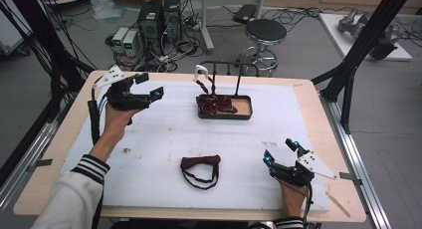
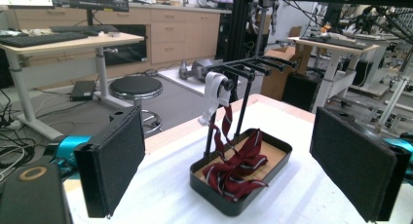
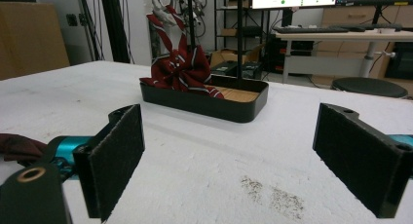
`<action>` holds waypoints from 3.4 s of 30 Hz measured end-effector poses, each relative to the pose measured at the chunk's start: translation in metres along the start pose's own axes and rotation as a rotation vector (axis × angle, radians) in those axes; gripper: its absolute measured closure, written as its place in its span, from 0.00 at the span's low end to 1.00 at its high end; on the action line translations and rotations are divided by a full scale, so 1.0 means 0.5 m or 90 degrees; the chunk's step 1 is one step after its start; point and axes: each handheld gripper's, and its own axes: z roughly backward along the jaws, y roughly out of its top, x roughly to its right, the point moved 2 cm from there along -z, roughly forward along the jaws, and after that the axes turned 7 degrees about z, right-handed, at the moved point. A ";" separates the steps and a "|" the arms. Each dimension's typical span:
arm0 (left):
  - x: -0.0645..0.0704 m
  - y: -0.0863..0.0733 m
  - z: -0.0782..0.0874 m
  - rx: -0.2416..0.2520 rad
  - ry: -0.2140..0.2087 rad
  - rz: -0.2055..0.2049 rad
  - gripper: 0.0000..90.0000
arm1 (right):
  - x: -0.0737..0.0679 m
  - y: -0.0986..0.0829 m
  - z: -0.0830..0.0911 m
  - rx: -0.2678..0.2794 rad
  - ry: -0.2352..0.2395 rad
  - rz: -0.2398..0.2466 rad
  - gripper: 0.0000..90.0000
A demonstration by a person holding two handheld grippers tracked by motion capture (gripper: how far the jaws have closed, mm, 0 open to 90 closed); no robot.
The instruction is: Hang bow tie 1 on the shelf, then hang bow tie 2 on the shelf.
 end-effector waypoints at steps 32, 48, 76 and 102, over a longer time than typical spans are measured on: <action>0.013 -0.180 0.184 0.038 0.062 -0.044 0.15 | -0.005 0.000 0.000 -0.004 -0.008 0.009 0.12; 0.003 -0.202 0.190 0.032 0.071 -0.045 0.15 | -0.005 0.000 0.000 -0.004 -0.009 0.011 0.12; 0.000 -0.235 0.199 0.037 0.070 -0.050 0.15 | -0.005 0.027 0.014 0.032 0.026 0.013 0.12; -0.006 -0.257 0.197 0.029 0.097 -0.028 0.15 | -0.081 0.149 -0.061 -0.078 0.229 0.090 0.12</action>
